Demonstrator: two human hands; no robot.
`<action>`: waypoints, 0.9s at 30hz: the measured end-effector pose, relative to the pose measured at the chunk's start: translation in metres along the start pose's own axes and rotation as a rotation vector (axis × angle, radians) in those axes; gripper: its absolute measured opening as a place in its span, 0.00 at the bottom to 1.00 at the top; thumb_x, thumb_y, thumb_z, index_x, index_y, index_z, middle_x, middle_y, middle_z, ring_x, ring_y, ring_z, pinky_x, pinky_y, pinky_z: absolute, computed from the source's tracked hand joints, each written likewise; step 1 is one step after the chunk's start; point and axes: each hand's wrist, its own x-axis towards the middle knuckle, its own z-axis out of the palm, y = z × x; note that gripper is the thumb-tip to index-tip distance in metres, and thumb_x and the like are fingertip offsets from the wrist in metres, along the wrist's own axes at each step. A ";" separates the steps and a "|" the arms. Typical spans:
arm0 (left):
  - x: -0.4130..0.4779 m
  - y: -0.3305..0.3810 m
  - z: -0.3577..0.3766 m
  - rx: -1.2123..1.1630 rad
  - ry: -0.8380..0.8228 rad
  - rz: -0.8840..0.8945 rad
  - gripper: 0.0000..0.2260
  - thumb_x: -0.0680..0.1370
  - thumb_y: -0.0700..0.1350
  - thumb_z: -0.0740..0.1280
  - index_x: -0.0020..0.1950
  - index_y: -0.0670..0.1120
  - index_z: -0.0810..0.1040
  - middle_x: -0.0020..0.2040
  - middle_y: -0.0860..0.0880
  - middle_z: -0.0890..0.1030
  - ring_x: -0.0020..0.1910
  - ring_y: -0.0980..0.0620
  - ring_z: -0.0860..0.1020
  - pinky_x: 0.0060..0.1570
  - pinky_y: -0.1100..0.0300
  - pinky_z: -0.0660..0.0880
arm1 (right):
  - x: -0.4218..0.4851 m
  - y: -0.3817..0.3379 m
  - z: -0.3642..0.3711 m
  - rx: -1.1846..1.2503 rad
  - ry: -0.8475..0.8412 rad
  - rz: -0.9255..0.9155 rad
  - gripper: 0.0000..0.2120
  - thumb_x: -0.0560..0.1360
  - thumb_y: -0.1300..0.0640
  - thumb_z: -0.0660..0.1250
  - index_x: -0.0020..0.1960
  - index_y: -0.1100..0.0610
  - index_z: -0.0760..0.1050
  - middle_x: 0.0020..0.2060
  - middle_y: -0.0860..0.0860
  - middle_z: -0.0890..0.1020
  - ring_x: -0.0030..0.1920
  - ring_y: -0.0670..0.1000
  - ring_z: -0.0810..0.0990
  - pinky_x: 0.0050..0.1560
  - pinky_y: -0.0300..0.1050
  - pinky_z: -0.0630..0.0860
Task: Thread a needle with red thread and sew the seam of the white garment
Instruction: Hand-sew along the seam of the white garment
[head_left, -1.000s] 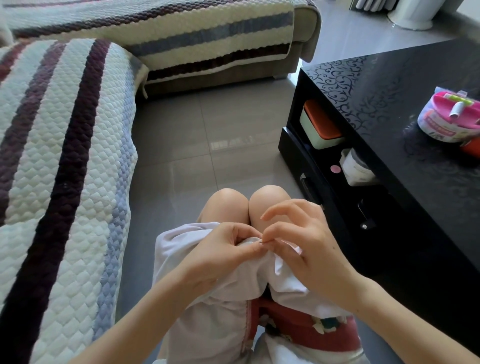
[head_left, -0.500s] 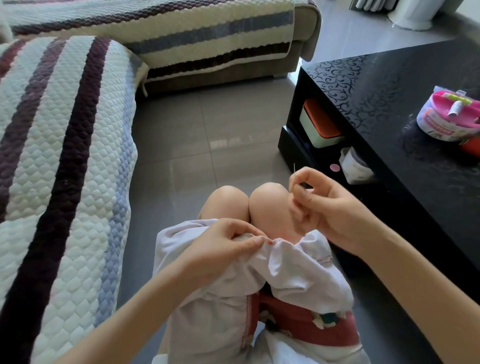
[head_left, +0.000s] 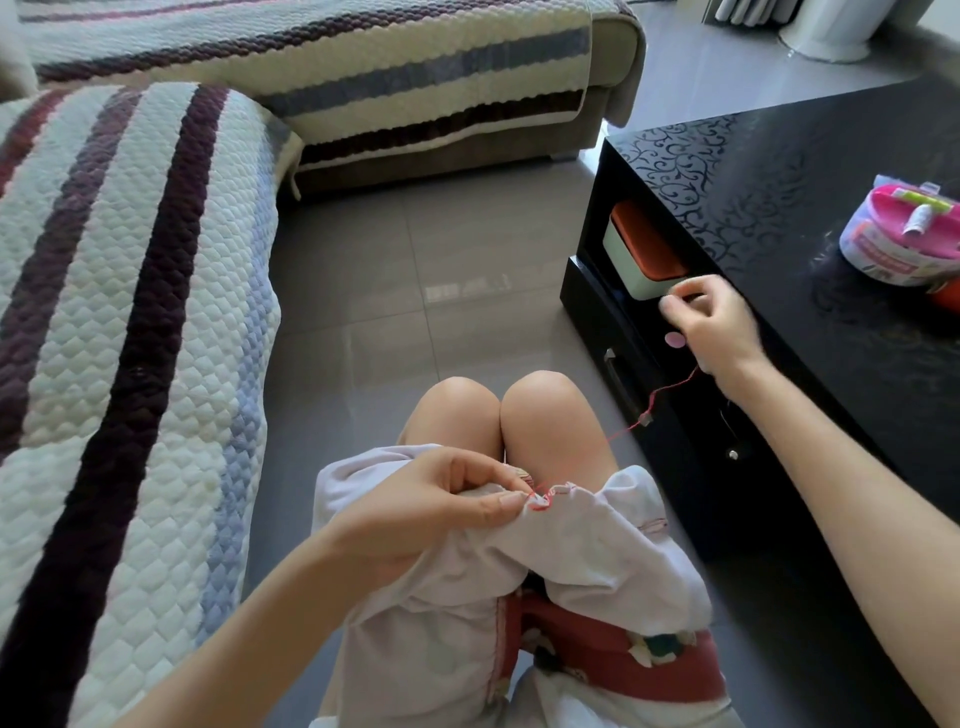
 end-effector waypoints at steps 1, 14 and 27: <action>0.001 0.000 0.000 -0.006 0.004 0.000 0.11 0.74 0.34 0.69 0.36 0.47 0.85 0.42 0.51 0.85 0.46 0.61 0.81 0.46 0.72 0.73 | -0.022 -0.018 0.006 0.044 -0.154 -0.049 0.04 0.75 0.55 0.68 0.49 0.54 0.78 0.37 0.48 0.78 0.36 0.42 0.75 0.40 0.34 0.72; 0.002 0.003 -0.002 0.016 -0.040 0.000 0.02 0.74 0.41 0.72 0.44 0.44 0.85 0.47 0.46 0.85 0.52 0.55 0.81 0.54 0.66 0.75 | -0.133 -0.074 0.019 0.171 -0.958 -0.182 0.10 0.73 0.54 0.71 0.39 0.61 0.80 0.35 0.62 0.80 0.37 0.50 0.76 0.41 0.45 0.70; 0.000 0.002 -0.004 -0.016 0.008 0.019 0.03 0.73 0.39 0.69 0.40 0.44 0.83 0.39 0.52 0.84 0.42 0.61 0.79 0.43 0.71 0.73 | -0.113 -0.051 0.023 0.125 -0.500 -0.095 0.07 0.74 0.63 0.69 0.40 0.67 0.80 0.39 0.70 0.79 0.38 0.56 0.75 0.43 0.52 0.71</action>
